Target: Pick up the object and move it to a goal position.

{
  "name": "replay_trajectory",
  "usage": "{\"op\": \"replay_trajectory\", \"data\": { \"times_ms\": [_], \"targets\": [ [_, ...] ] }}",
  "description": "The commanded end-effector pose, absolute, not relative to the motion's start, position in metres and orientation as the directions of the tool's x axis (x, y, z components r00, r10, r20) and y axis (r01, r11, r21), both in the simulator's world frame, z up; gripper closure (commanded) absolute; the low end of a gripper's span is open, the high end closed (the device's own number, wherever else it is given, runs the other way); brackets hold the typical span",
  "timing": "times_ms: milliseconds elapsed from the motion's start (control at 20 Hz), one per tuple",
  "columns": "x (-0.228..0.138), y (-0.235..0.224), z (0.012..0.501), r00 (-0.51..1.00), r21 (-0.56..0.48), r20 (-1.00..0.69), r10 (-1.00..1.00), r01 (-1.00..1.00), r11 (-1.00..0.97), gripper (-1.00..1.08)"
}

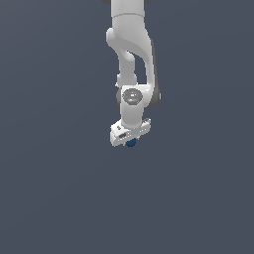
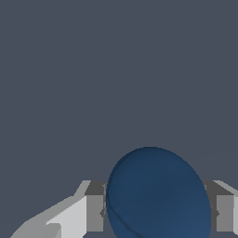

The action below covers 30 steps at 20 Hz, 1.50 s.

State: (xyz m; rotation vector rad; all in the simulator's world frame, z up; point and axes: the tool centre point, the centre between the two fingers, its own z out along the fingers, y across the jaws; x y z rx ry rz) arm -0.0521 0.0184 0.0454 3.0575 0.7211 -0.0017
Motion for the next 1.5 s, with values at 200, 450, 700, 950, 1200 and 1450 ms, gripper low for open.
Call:
{"op": "replay_trajectory", "data": {
  "times_ms": [200, 450, 700, 950, 1200, 1450],
  "targets": [
    [-0.028, 0.061, 0.072, 0.894, 0.000, 0.000, 0.448, 0.448, -0.894, 1.08],
    [-0.005, 0.100, 0.097, 0.894, 0.000, 0.000, 0.448, 0.448, -0.894, 1.08],
    [0.016, 0.134, 0.119, 0.894, 0.000, 0.000, 0.448, 0.448, -0.894, 1.08],
    [0.029, 0.154, 0.131, 0.894, 0.000, 0.000, 0.448, 0.448, -0.894, 1.08],
    [0.037, 0.165, 0.138, 0.894, 0.000, 0.000, 0.448, 0.448, -0.894, 1.08],
    [0.039, 0.167, 0.139, 0.894, 0.000, 0.000, 0.448, 0.448, -0.894, 1.08]
  ]
}}
